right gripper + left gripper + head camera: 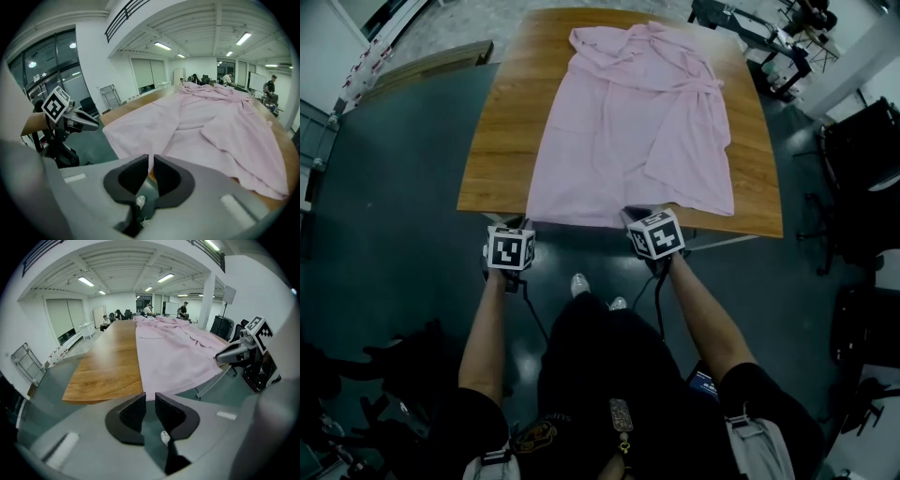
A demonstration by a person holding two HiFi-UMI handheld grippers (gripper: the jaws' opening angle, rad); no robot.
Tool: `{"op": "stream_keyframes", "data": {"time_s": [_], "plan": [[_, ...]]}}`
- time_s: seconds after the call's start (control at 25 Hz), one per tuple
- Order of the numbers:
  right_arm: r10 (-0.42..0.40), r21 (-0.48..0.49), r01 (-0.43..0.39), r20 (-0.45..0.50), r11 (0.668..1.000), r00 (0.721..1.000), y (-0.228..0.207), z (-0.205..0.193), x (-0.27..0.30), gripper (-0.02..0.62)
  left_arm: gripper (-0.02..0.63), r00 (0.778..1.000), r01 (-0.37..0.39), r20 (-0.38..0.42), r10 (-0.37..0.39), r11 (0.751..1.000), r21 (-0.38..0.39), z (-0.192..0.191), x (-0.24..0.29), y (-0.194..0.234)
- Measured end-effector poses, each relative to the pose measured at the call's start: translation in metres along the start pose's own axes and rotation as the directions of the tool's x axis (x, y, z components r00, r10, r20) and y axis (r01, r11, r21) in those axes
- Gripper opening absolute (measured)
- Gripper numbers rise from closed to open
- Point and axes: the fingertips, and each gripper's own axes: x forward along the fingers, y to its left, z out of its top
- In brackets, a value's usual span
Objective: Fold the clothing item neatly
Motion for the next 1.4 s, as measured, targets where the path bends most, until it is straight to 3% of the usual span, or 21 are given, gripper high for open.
{"op": "stream_keyframes", "data": {"time_s": [0.2,0.4,0.52,0.68,1.0,1.08,1.4], "plan": [[-0.056,0.022,0.056,0.043,0.998,0.997,-0.028,-0.004,-0.025,0.028,0.069,0.997,0.01,0.082,-0.013,0.999,0.041,0.03,-0.013,-0.025],[-0.147,0.048,0.145,0.044,0.988,0.988,-0.069,-0.016,-0.044,0.034,0.067,0.989,0.079,0.116,-0.093,0.989,0.122,0.064,-0.002,-0.08],[-0.129,0.034,0.128,0.032,0.991,0.991,-0.076,-0.013,-0.038,0.076,0.067,0.983,0.117,0.119,-0.139,0.977,0.178,0.083,0.015,-0.115],[-0.105,0.021,0.104,0.022,0.994,0.994,-0.073,-0.005,-0.018,0.08,0.067,0.979,0.152,0.098,-0.176,0.964,0.218,0.098,0.043,-0.144],[-0.155,0.013,0.156,-0.05,0.988,0.987,-0.075,-0.002,0.005,0.067,0.067,0.984,0.167,0.026,-0.175,0.967,0.194,0.092,0.075,-0.14],[-0.147,-0.01,0.146,-0.075,0.989,0.986,-0.072,-0.004,0.003,0.017,0.067,0.984,0.168,0.024,-0.176,0.968,0.186,0.089,0.076,-0.137],[-0.104,0.029,0.107,-0.091,0.994,0.99,-0.054,-0.041,-0.027,0.014,0.067,0.987,0.153,0.027,-0.16,0.974,0.167,0.085,0.071,-0.125]]}}
